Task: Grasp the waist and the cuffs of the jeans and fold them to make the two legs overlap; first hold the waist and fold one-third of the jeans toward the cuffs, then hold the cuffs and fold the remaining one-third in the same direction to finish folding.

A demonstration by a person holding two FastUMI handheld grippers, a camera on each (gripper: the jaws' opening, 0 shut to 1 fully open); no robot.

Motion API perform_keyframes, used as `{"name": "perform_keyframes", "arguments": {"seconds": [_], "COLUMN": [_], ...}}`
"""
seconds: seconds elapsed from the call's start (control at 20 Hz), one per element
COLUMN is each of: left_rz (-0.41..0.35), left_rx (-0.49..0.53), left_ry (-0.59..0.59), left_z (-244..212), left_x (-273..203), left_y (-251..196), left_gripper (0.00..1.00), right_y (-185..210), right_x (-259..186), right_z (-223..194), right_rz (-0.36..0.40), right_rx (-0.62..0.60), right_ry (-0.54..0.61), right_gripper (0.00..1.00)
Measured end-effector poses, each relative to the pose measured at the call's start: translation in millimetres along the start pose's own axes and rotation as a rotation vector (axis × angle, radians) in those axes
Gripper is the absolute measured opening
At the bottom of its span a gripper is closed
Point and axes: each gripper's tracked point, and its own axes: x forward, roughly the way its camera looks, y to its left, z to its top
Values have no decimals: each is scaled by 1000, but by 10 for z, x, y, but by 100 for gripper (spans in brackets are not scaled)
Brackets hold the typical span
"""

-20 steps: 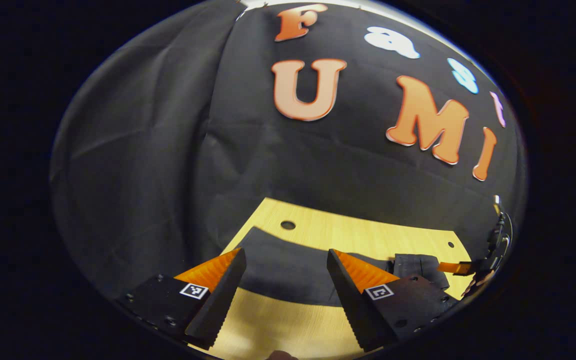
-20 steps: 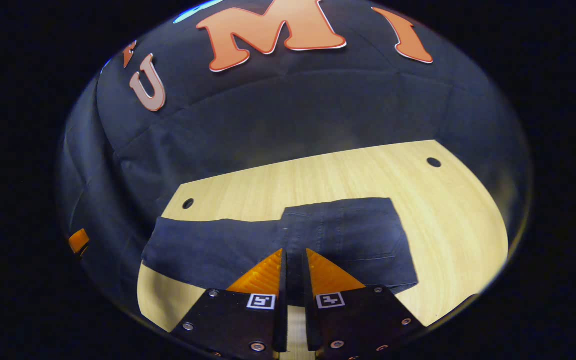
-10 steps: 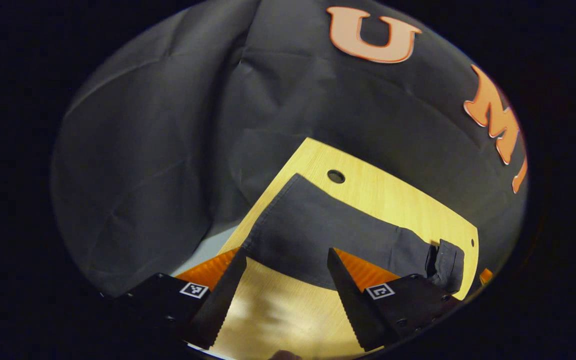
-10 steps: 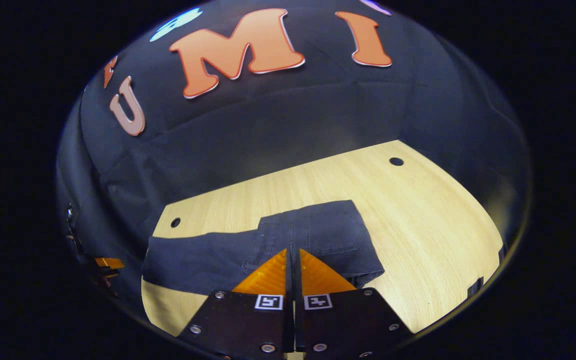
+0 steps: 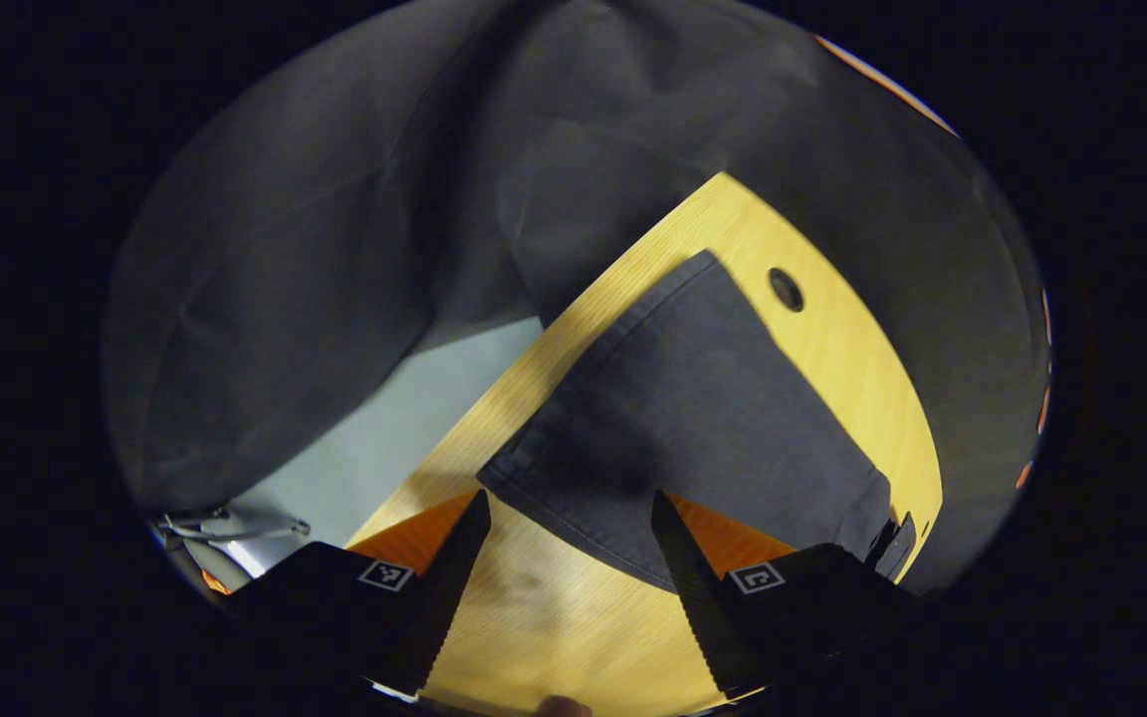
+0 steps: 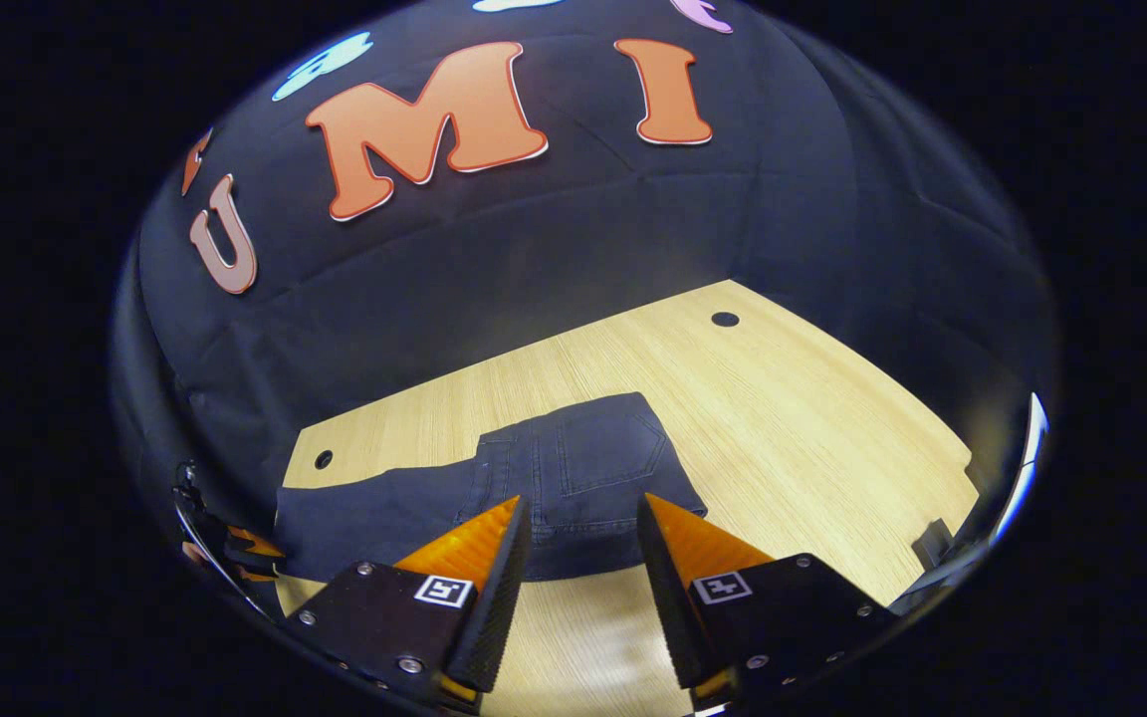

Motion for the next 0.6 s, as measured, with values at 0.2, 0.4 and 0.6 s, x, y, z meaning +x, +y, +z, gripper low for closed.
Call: {"name": "perform_keyframes", "arguments": {"seconds": [0.2,0.4,0.6], "left_rz": [91,202,178], "left_rx": [-26,-3,27], "left_ry": [18,18,-66], "left_z": [139,89,168], "left_x": [46,117,127], "left_y": [73,107,10], "left_gripper": [99,97,90], "right_y": [-8,2,-79], "right_x": [-139,-235,-290], "right_z": [76,192,291], "right_rz": [5,22,44], "right_rx": [-39,-65,-45], "right_ry": [-33,-66,-90], "right_gripper": [67,81,83]}}
